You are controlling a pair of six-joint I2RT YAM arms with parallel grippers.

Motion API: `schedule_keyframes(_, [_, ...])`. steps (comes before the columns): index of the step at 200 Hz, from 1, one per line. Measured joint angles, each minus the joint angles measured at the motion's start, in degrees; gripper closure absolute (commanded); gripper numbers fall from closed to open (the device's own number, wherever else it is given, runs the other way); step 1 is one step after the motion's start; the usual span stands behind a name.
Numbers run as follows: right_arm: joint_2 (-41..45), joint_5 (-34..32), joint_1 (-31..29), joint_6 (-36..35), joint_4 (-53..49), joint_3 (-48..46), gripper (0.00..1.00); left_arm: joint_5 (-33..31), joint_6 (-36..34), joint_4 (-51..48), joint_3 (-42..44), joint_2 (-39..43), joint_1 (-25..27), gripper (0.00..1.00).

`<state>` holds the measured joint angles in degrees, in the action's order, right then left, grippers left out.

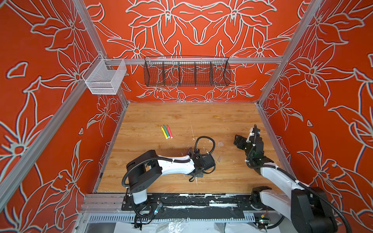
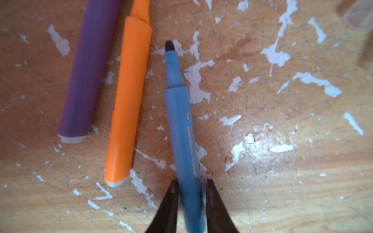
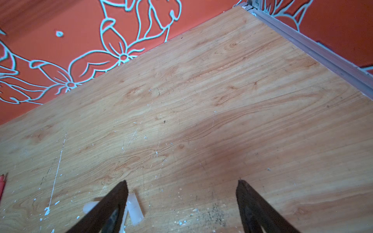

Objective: Insert the pens into the pen caps

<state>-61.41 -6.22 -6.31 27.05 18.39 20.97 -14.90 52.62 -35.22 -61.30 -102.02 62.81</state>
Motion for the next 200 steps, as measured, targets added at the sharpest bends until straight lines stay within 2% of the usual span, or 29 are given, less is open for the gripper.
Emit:
schedule_keyframes(59, [-0.26,0.28,-0.02,0.00,0.00,0.02,0.14,-0.11,-3.48,-0.85,-1.79,-0.04,-0.61,0.97])
schedule_keyframes(97, [-1.14,0.28,-0.02,0.02,-0.09,0.04,0.15,-2.27,-12.74,-3.74,-13.27,2.67,-0.61,1.00])
schedule_keyframes(133, [-1.16,0.28,-0.02,0.02,-0.11,0.07,0.15,-3.52,-24.70,0.76,-24.11,10.32,-0.61,0.99])
schedule_keyframes(150, [-1.49,0.26,-0.04,0.02,-0.20,0.33,0.15,-3.96,-29.83,6.40,-23.15,15.56,-0.76,1.00])
schedule_keyframes(183, [-4.52,0.22,-0.50,0.00,-1.22,3.13,0.16,-1.01,-36.98,16.31,-13.53,25.35,-4.17,1.00])
schedule_keyframes(200, [-6.56,0.81,-0.90,-0.20,-3.76,6.10,0.23,0.98,-39.30,17.46,-9.86,27.89,-7.10,1.00])
